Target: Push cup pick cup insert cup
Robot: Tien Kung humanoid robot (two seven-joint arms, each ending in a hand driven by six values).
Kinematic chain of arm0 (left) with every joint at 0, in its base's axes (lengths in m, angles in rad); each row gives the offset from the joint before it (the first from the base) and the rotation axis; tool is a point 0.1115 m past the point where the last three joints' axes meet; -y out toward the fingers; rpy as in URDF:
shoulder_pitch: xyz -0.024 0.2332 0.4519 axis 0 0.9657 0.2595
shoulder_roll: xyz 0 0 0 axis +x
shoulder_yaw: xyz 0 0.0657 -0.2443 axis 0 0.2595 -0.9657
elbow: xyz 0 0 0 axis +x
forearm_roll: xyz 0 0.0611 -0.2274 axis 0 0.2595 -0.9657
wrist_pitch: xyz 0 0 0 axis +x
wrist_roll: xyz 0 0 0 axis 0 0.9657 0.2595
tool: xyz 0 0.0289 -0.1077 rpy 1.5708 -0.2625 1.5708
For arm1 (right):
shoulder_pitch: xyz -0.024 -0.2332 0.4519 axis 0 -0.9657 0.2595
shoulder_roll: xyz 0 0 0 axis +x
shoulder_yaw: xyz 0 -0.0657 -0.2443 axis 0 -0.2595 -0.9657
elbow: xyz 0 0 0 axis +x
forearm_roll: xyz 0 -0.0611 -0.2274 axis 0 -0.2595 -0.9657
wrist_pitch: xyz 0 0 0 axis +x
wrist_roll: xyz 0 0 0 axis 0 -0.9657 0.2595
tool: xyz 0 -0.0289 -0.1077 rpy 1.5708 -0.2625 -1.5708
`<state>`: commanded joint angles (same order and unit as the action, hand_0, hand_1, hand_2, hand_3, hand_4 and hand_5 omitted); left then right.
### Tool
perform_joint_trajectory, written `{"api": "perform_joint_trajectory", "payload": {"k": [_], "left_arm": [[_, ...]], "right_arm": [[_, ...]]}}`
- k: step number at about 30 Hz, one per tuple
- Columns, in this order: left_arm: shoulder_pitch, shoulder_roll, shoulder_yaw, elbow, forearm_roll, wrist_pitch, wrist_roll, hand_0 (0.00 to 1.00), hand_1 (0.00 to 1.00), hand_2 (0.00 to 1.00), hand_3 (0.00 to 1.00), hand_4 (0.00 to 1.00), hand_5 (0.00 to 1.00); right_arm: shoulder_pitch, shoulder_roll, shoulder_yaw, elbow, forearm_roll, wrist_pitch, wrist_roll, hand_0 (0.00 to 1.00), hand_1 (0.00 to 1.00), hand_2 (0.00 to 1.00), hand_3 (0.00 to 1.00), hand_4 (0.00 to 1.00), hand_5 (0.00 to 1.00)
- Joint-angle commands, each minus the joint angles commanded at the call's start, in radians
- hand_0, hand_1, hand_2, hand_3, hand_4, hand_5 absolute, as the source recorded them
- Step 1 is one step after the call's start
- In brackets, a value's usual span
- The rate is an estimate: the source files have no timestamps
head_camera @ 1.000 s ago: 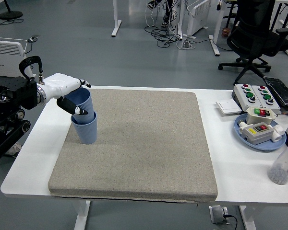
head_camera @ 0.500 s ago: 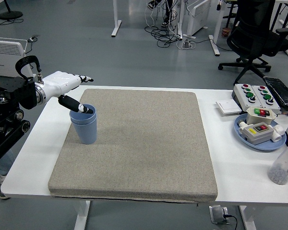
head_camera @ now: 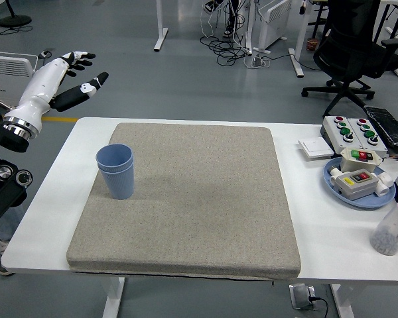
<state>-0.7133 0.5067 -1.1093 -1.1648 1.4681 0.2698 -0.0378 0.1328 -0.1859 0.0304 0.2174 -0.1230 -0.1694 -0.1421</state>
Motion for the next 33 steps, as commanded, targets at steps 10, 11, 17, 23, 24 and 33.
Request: {"api": "perform_joint_trajectory", "payload": {"k": [10, 11, 17, 23, 24, 33], "left_arm": [[0.288, -0.103, -0.321, -0.212, -0.414, -0.087, 0.020, 0.686, 0.792, 0.823, 0.793, 0.698, 0.998], [0.308, -0.115, -0.344, -0.227, -0.460, -0.098, 0.026, 0.686, 0.792, 0.823, 0.793, 0.698, 0.998], [0.447, -0.218, -0.473, -0.315, -0.659, -0.119, 0.007, 0.745, 0.832, 0.878, 0.855, 0.703, 0.998], [0.597, -0.287, -0.474, -0.344, -0.710, -0.083, -0.063, 0.759, 0.838, 0.886, 0.852, 0.702, 0.998], [0.610, -0.288, -0.469, -0.344, -0.717, -0.081, -0.068, 0.759, 0.838, 0.886, 0.852, 0.702, 0.998], [0.614, -0.306, -0.452, -0.311, -0.697, -0.098, -0.054, 0.755, 0.837, 0.885, 0.847, 0.700, 0.998]], "right_arm": [[0.000, -0.003, -0.018, -0.002, 0.030, -0.004, 0.013, 0.718, 0.640, 0.674, 0.605, 0.182, 0.417], [0.001, -0.004, -0.017, -0.002, 0.029, -0.004, 0.013, 0.718, 0.640, 0.674, 0.605, 0.182, 0.417], [0.000, -0.006, -0.018, -0.002, 0.029, -0.006, 0.012, 0.718, 0.639, 0.671, 0.605, 0.182, 0.418], [-0.004, -0.006, -0.018, -0.002, 0.031, -0.007, 0.011, 0.718, 0.638, 0.671, 0.605, 0.181, 0.417], [-0.005, -0.006, -0.018, -0.002, 0.030, -0.007, 0.011, 0.718, 0.638, 0.671, 0.605, 0.181, 0.417], [-0.008, -0.008, 0.001, -0.002, -0.006, -0.007, 0.000, 0.718, 0.639, 0.671, 0.605, 0.180, 0.418]]}}
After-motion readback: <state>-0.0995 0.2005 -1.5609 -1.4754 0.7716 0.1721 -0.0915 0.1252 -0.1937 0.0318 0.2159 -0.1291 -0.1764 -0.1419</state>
